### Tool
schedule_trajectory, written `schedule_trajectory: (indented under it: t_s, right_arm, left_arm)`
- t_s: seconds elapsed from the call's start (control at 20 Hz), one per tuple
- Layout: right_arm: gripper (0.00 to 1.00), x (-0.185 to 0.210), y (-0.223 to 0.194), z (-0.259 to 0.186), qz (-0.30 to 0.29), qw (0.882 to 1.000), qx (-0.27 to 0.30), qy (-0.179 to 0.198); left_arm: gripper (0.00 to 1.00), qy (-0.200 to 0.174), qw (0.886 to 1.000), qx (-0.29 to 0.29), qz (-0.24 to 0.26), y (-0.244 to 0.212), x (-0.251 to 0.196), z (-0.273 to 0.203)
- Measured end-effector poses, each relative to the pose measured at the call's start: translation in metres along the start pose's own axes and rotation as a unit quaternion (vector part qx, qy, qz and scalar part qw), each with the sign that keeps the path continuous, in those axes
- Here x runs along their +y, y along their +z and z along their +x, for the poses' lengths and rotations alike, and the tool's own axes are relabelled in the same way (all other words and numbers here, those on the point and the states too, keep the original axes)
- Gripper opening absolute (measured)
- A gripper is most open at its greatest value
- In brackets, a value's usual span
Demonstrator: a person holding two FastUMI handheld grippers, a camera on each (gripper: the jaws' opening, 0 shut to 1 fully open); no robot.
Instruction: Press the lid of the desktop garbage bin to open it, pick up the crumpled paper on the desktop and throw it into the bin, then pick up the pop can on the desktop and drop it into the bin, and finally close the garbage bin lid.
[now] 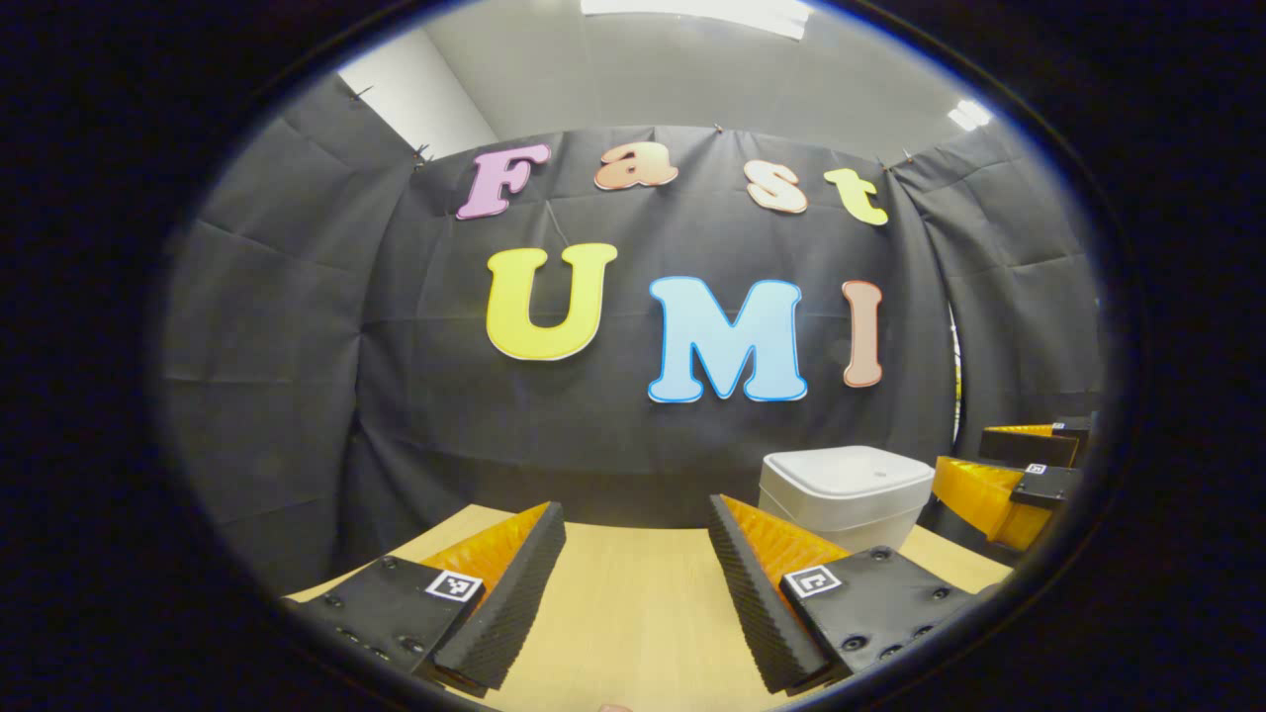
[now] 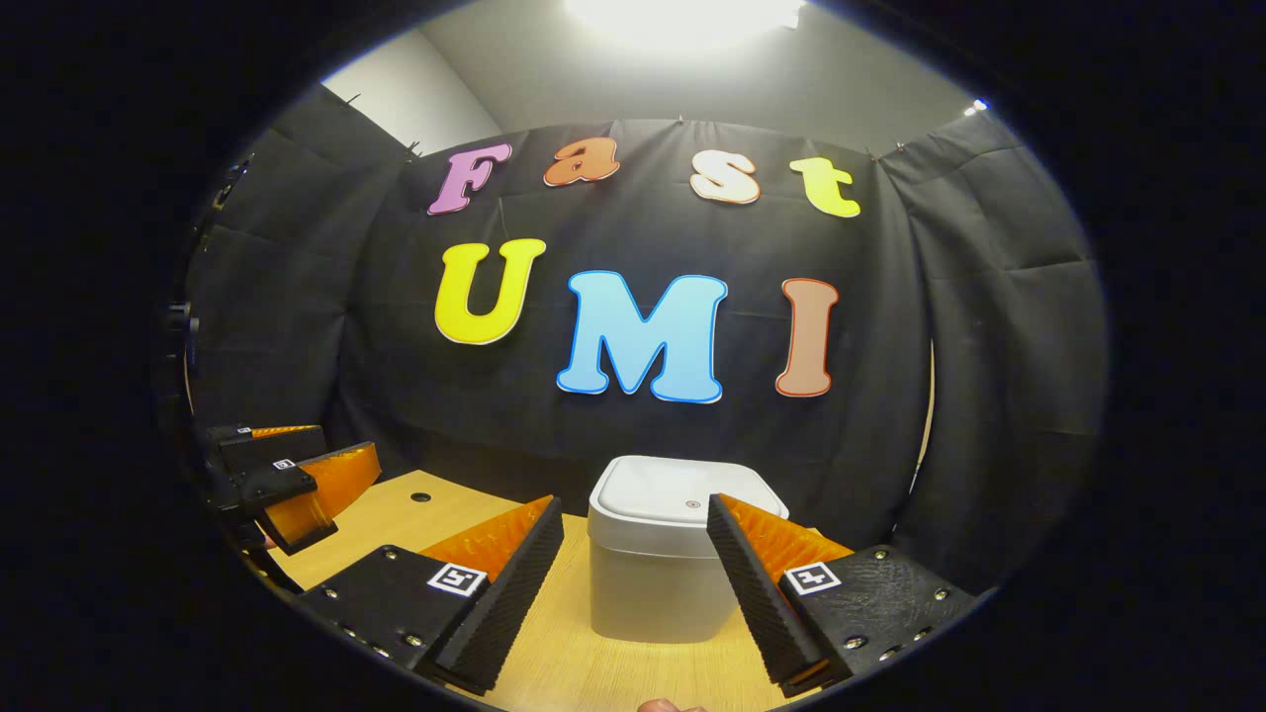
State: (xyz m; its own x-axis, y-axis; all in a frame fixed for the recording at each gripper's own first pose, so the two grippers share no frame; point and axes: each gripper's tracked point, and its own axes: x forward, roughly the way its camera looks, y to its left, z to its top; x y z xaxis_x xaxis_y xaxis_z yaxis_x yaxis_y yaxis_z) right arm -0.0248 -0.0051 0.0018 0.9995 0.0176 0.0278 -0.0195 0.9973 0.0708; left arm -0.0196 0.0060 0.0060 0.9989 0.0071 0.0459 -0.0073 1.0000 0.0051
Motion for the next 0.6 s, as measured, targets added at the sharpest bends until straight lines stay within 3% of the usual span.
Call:
schedule_trajectory:
  t_s: [0.6]
  right_arm:
    - [0.94, 0.012, -0.015, -0.015, -0.013, 0.998, 0.043, -0.038]
  left_arm:
    - [0.95, -0.043, 0.999, -0.015, 0.029, -0.001, 0.026, 0.002]
